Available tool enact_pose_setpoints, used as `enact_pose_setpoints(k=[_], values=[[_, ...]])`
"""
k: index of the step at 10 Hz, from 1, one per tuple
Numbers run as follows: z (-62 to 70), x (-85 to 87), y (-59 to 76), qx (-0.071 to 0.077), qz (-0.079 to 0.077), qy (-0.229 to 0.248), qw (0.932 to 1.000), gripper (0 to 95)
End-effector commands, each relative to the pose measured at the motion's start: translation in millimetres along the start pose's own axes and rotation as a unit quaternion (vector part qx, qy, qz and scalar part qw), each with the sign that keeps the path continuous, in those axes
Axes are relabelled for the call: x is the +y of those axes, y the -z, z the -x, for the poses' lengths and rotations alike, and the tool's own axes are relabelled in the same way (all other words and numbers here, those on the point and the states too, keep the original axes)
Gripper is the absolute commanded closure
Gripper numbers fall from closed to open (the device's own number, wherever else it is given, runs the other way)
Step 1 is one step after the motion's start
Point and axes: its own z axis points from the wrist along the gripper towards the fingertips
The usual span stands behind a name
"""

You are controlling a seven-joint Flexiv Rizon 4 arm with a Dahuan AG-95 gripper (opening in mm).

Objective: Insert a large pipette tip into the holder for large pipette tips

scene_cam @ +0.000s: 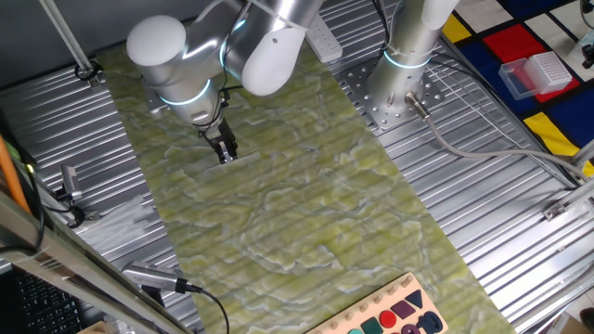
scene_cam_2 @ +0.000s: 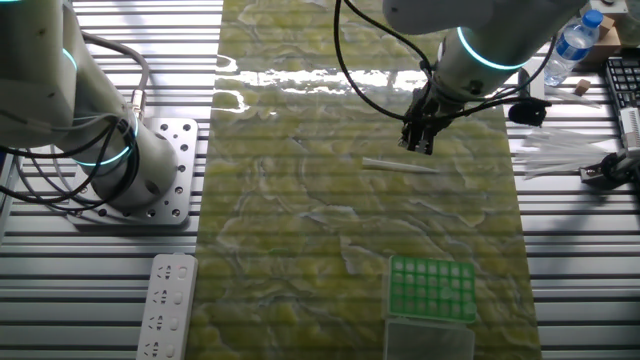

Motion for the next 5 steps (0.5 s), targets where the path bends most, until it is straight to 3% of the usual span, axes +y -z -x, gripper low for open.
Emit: enact_pose_setpoints(k=[1, 5], values=[[0.1, -0.2, 0.6, 0.003, 0.0, 0.004, 1.0, 95.0], [0.1, -0.2, 0.6, 0.008, -0.001, 0.009, 0.9999, 95.0]])
